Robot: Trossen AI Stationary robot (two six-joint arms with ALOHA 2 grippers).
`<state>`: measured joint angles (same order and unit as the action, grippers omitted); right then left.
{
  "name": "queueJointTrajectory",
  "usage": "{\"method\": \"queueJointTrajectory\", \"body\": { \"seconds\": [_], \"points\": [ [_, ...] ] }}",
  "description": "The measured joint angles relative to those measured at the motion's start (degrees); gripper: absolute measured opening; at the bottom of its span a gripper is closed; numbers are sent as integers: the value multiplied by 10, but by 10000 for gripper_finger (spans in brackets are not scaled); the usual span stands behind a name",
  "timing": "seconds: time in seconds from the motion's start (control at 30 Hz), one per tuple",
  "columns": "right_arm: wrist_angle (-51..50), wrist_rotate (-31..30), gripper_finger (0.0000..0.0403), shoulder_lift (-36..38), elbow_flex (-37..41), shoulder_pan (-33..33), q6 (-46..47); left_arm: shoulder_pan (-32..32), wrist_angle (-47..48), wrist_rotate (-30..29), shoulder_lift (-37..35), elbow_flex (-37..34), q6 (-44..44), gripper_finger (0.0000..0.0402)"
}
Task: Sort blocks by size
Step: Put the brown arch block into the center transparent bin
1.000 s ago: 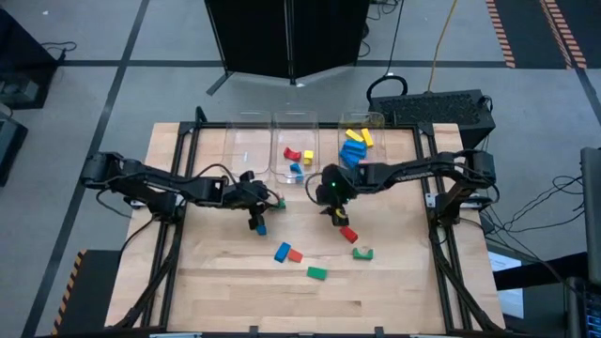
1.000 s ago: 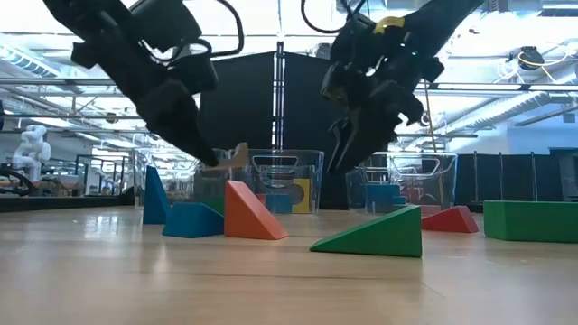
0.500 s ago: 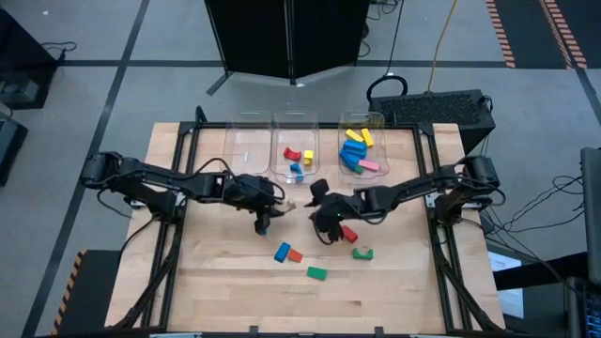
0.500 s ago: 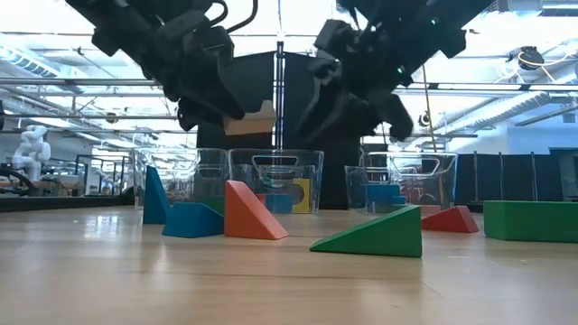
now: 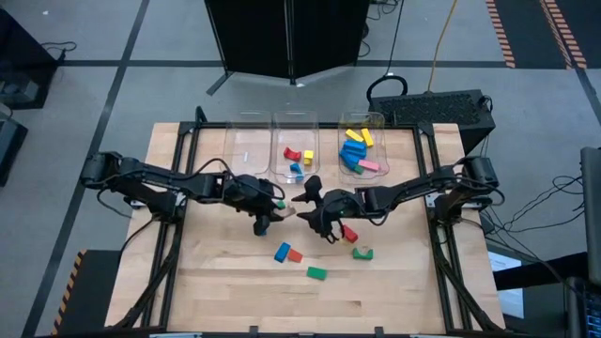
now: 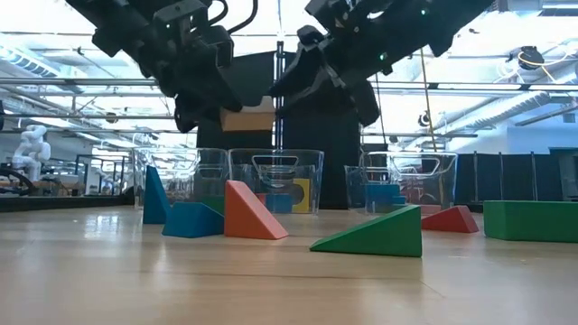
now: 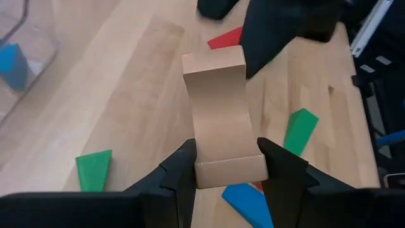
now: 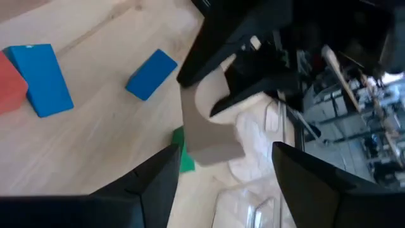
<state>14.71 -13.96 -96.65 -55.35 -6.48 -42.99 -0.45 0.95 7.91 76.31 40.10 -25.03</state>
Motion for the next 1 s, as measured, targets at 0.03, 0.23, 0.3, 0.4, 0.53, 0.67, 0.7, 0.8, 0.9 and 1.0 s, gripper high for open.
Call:
{"method": "queueJointTrajectory", "body": {
  "seconds": [0.03, 0.23, 0.3, 0.4, 0.53, 0.67, 0.7, 0.8, 0.9, 1.0],
  "points": [
    [5, 5, 244, -4, 0, 0, -8, 0, -4, 5, 0, 0, -1, 139],
    [46, 5, 250, -33, 0, 0, -34, 0, -29, 25, 0, 1, -2, 139],
    [53, 4, 245, -38, 0, 0, -33, 0, -27, 26, 0, 1, -6, 139],
    [58, 1, 224, -38, 0, 0, -25, 0, -27, 26, 0, 1, -7, 139],
    [65, 0, 179, -38, 0, 0, -18, 0, -26, 26, 0, 1, -7, 139],
    [64, 0, 134, -38, 0, 0, -22, 0, -27, 26, 0, 1, -19, 139],
    [62, -1, 126, -38, 0, 0, -24, 0, -29, 27, 1, 1, -21, 139],
    [62, -1, 122, -38, 0, 0, -28, 0, -31, 27, 1, 1, -21, 139],
    [62, -1, 131, -38, 0, 0, -24, 0, -32, 26, 1, 1, -20, 145],
    [62, -1, 136, -38, 0, 0, -18, 0, -34, 21, 1, 1, -14, 166]
  ]
}}
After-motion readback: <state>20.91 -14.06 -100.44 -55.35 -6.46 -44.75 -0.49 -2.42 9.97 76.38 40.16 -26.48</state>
